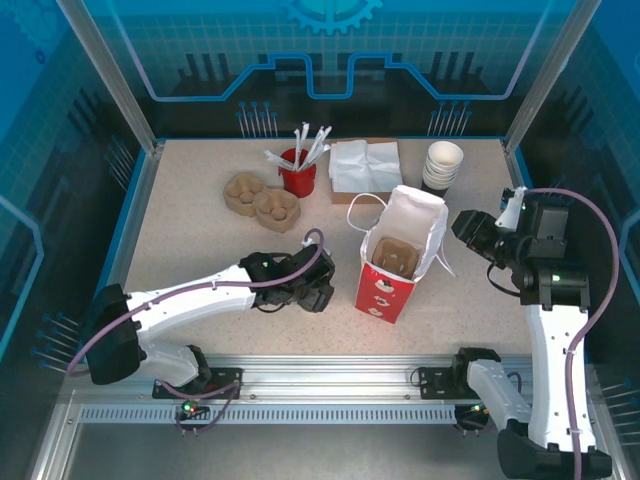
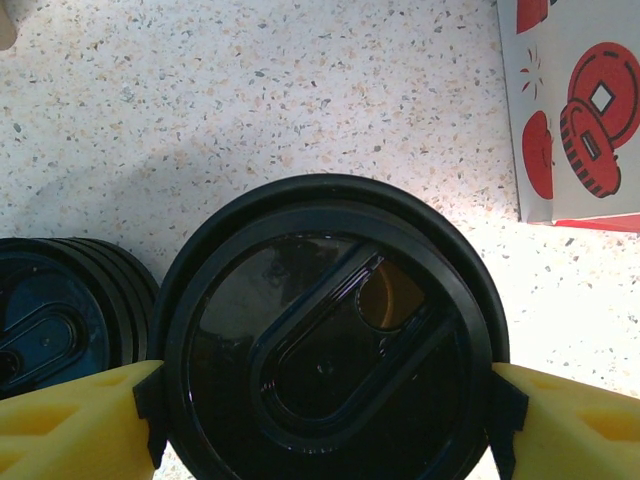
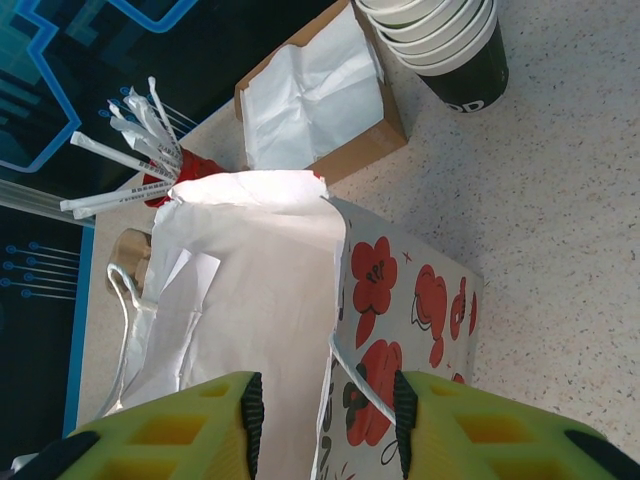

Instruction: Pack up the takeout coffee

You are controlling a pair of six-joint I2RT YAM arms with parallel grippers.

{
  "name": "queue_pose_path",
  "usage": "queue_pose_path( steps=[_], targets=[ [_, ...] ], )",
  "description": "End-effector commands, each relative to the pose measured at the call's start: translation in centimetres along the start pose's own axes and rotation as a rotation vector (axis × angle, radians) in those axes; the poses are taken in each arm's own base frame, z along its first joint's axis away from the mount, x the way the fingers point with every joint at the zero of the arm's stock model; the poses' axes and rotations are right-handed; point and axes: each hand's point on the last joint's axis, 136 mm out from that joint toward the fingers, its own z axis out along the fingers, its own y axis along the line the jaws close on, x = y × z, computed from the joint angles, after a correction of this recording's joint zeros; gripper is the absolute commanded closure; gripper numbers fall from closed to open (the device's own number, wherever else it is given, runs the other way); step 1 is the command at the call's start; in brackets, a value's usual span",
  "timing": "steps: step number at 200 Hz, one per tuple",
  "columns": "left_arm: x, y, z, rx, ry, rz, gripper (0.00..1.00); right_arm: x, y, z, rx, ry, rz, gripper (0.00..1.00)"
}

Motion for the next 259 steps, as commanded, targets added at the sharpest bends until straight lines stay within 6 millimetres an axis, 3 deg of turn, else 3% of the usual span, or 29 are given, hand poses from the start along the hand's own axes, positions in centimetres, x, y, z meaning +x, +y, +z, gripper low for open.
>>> queue_pose_path(
  steps=[1, 52, 129, 179, 259],
  targets=[
    [0.3, 0.3, 0.1, -0.038, 0.031, -0.003, 0.19, 0.5, -0.5, -0.2, 0.001, 0.013, 0.001, 0.59],
    [0.8, 0.2, 0.8, -0.036, 0.058, -0.017, 0.17, 0.4, -0.6, -0.3, 0.004, 0.012, 0.002, 0.59],
    [-0.4, 0.1, 1.2, -0.011, 0.034, -0.073, 0.23, 0.3, -0.2, -0.2, -0.018, 0.013, 0.01, 0.6],
    [-0.9, 0.1, 1.2, -0.019, 0.028, -0.079, 0.16, 0.2, -0.2, -0.2, -0.022, 0.014, 0.012, 0.6],
    [-1.7, -0.1, 1.2, -0.004, 0.01, -0.11, 0.16, 0.3, -0.2, 0.3, -0.034, 0.023, 0.022, 0.6]
  ],
)
